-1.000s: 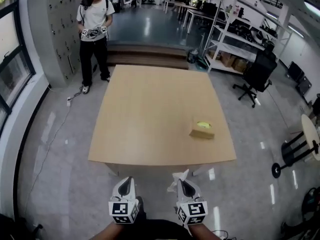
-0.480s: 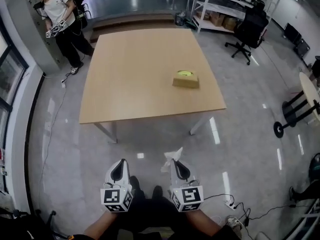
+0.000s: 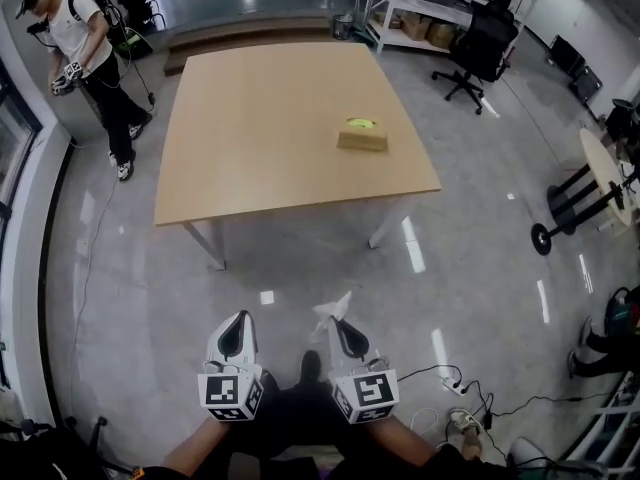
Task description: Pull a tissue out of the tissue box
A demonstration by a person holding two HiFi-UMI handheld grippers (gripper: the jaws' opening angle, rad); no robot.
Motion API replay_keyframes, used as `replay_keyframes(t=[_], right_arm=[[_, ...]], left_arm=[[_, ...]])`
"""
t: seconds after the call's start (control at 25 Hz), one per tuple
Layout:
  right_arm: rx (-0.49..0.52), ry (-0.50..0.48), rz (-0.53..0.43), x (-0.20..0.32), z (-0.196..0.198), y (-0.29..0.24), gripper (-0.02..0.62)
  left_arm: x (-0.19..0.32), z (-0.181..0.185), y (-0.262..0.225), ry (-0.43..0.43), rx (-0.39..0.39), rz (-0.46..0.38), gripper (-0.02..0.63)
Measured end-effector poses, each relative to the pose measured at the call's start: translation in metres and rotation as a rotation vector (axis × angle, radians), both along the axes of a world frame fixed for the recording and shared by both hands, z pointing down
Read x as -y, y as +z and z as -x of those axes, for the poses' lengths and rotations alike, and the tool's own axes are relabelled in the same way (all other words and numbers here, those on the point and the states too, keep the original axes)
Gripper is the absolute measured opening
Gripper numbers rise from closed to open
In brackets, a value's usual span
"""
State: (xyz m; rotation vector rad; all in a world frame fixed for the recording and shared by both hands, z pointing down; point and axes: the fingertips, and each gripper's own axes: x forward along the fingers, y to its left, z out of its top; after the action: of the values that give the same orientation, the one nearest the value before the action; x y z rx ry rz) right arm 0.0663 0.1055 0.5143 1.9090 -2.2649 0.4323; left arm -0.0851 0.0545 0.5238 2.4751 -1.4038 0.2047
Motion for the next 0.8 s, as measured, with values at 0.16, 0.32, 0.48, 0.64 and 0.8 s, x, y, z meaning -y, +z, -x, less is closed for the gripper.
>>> replay_keyframes(t=[0.16, 0.32, 0.48, 0.64, 0.8], right_arm=[[-0.011, -0.01, 0.023, -0.016, 0.025, 0.002, -0.005], [-0.038, -0.005, 0.026, -0.023, 0.047, -0.001, -0.005], [-0.063, 0.007, 0.032, -0.028, 0.057, -0.002, -0.005], [-0.076, 0.014, 0.025, -0.03, 0.066, -0.006, -0.005], [-0.085, 0.011, 0.02, -0.029, 0.077, -0.007, -0.005]], left_arm=[[-0.019, 0.024, 0.007, -0.007, -0.018, 0.015, 0.018], [-0.027, 0.049, 0.008, -0.015, -0.042, 0.022, 0.018], [-0.033, 0.067, 0.012, -0.018, -0.059, 0.03, 0.018], [-0.032, 0.08, 0.01, -0.018, -0.073, 0.021, 0.018], [-0.03, 0.09, 0.01, -0.018, -0.082, 0.018, 0.018]])
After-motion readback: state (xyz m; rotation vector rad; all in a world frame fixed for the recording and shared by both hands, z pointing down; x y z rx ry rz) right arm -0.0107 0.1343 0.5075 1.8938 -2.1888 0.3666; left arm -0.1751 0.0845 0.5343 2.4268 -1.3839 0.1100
